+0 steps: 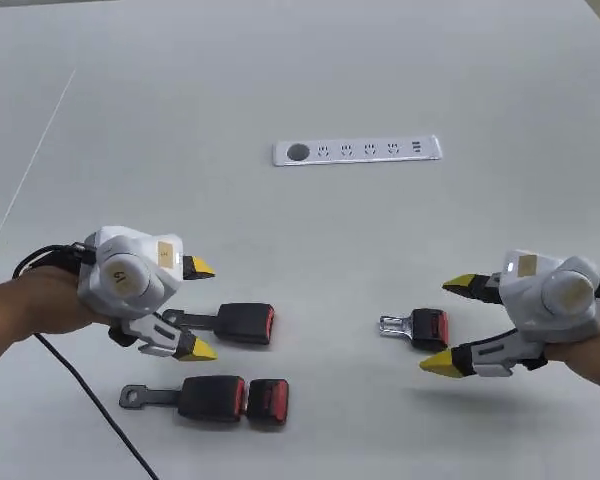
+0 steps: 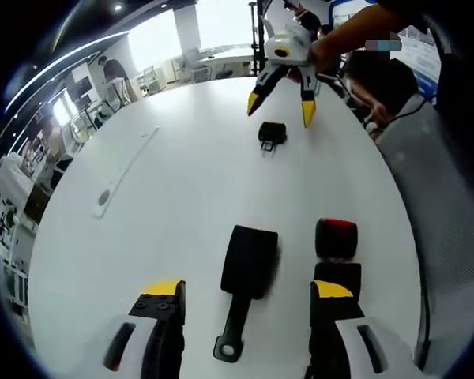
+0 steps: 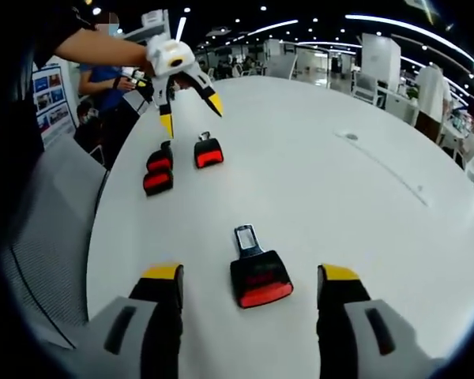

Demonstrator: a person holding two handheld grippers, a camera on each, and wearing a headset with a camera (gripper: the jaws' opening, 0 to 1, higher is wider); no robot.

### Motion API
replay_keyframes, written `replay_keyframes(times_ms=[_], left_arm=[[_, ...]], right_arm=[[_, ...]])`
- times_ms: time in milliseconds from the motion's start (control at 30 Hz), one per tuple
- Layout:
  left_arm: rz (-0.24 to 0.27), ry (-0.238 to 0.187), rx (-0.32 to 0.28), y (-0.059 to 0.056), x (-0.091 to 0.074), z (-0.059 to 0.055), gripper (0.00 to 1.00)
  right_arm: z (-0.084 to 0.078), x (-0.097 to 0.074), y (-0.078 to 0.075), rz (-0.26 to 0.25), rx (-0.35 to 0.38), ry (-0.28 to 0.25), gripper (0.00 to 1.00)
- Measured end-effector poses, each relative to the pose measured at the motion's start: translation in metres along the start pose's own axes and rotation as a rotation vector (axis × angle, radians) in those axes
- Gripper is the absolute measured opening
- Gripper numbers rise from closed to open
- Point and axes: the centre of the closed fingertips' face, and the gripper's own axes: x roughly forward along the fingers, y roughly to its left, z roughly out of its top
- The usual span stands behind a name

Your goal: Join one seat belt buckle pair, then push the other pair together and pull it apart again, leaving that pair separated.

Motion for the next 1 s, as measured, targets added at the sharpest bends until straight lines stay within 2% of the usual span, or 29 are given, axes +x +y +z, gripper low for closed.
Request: replay_keyframes(times_ms=[67,100,233,333,400,467,533,600,633,667,700,767,833,867,1000], left_arm=[[-0.019,0.030,0.018,-0.002,0.009,-0.005,0.62],[-0.024,0.029,0.019,-0.003,0.011,-0.005,0.60],[-0.045,0.023,0.008,-0.004,0.023,-0.004,0.60],[-0.065,-0.004,0.005,-0.007,0.030,0.000,0.58],[-0.067,-0.008,-0.001,-0.008,0.034,-0.002,0.57],[-0.087,-0.040,-0.042,-0.011,0.036,0.002,0.56],[-0.082,-0.052,-0.030,-0.010,0.037,0.005,0.53],[-0.081,-0.044,-0.015,-0.010,0.039,0.005,0.53],[-0.082,-0.016,0.025,-0.009,0.041,0.000,0.53],[-0.079,-0.006,0.039,-0.009,0.042,-0.001,0.52],[-0.097,-0.033,0.014,-0.011,0.042,0.003,0.51],[-0.091,-0.029,0.018,-0.009,0.042,0.003,0.45],[-0.112,-0.029,0.032,-0.013,0.042,0.003,0.42],[-0.120,-0.029,0.035,-0.014,0.042,0.003,0.40],[-0.118,-0.036,0.040,-0.010,0.041,0.003,0.36]], right_arm=[[-0.005,0.003,0.001,0.017,-0.010,0.030,0.68],[-0.007,0.004,0.001,0.019,-0.016,0.044,0.67],[-0.008,0.009,-0.002,0.043,-0.015,0.051,0.66],[-0.011,0.013,-0.001,0.065,-0.023,0.074,0.64],[-0.011,0.014,0.000,0.082,-0.016,0.080,0.61],[-0.014,0.016,0.000,0.093,-0.029,0.094,0.59],[-0.016,0.016,0.002,0.101,-0.021,0.106,0.56],[-0.015,0.018,0.002,0.103,-0.041,0.108,0.52],[-0.015,0.020,0.001,0.104,-0.053,0.108,0.51],[-0.015,0.020,0.001,0.103,-0.057,0.112,0.49],[-0.014,0.022,0.000,0.101,-0.063,0.118,0.48],[-0.013,0.022,0.000,0.105,-0.068,0.123,0.44],[-0.015,0.023,0.000,0.105,-0.092,0.136,0.39],[-0.017,0.022,-0.004,0.095,-0.115,0.148,0.36],[-0.018,0.023,-0.007,0.110,-0.118,0.150,0.35]])
